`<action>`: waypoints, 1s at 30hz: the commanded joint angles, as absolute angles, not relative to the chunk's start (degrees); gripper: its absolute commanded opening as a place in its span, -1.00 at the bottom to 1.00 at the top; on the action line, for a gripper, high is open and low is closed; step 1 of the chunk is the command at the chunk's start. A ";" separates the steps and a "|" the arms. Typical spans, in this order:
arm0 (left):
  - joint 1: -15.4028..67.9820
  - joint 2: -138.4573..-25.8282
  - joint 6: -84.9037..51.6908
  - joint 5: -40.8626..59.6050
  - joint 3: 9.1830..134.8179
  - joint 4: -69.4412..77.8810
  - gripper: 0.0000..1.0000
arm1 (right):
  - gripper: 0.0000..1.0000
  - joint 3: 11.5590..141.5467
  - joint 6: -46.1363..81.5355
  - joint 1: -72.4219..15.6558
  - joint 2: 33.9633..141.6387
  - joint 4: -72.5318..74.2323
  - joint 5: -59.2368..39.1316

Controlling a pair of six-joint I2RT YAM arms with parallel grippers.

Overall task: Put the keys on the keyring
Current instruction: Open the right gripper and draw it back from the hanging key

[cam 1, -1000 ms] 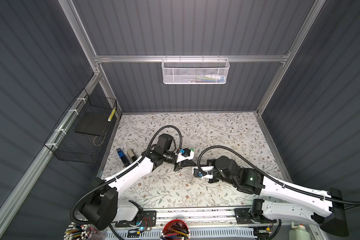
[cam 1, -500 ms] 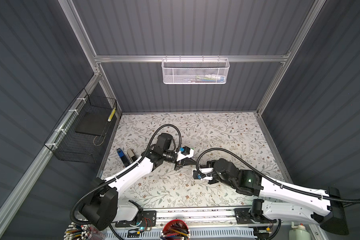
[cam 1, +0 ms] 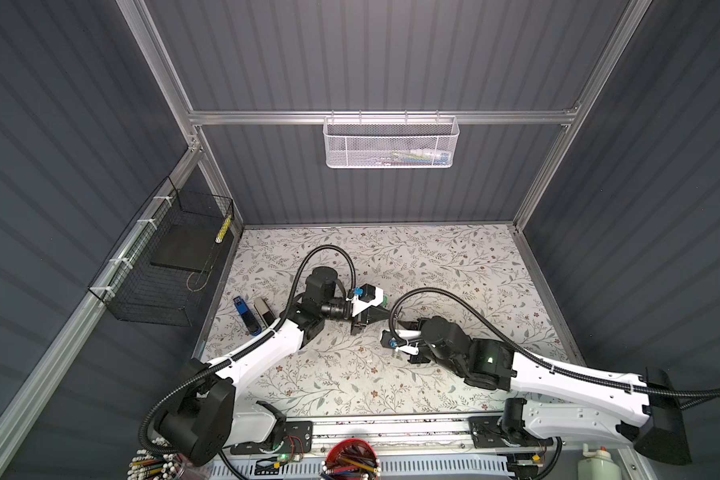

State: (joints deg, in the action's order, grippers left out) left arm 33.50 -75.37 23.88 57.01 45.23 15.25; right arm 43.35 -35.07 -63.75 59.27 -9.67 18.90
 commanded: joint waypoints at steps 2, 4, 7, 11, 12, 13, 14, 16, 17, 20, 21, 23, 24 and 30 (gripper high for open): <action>32.87 -74.83 19.73 57.23 44.91 20.69 -1.00 | -0.18 39.47 -23.03 -59.50 51.86 -8.71 8.62; 32.87 -75.12 18.81 57.29 44.91 21.92 -1.00 | -0.13 36.96 -19.74 -58.66 49.29 -7.10 6.59; 32.86 -75.23 17.60 57.18 44.90 23.90 -1.00 | -0.12 34.63 -15.62 -57.11 46.17 -4.64 2.98; 32.86 -75.45 15.49 57.65 44.67 26.86 -1.00 | -0.22 32.77 -10.05 -54.67 43.45 1.25 -0.91; 32.86 -75.41 14.86 57.72 44.46 27.84 -1.00 | -0.24 32.35 -8.49 -54.03 42.84 3.08 -2.32; 32.87 -75.37 14.37 57.67 44.21 28.63 -1.00 | -0.25 31.95 -7.25 -53.52 42.36 4.69 -3.94; 32.86 -75.28 13.93 57.64 44.02 29.34 -1.00 | -0.27 31.42 -6.06 -53.13 41.75 6.69 -4.88; 32.83 -75.33 13.67 57.98 43.99 29.61 -1.00 | -0.34 30.47 -4.37 -52.59 40.91 9.67 -5.10; 32.87 -75.41 13.55 58.23 43.98 29.54 -1.00 | -0.36 30.27 -3.60 -52.35 40.57 10.75 -5.47; 32.86 -75.76 13.36 59.13 44.04 29.79 -1.00 | -0.41 30.98 -3.51 -52.19 40.56 11.51 -6.45; 32.87 -75.96 13.13 59.52 44.03 30.24 -1.00 | -0.43 31.48 -3.60 -52.08 40.89 11.31 -6.62; 32.87 -76.19 12.78 60.40 43.95 31.16 -1.00 | -0.44 32.55 -3.94 -51.79 41.71 10.99 -7.36; 32.87 -76.33 12.53 60.75 43.95 31.67 -1.00 | -0.46 33.05 -3.86 -51.55 42.27 10.86 -7.53; 32.87 -76.47 12.56 62.93 43.90 32.15 -1.00 | -0.53 35.16 -2.84 -49.28 45.07 10.09 -9.24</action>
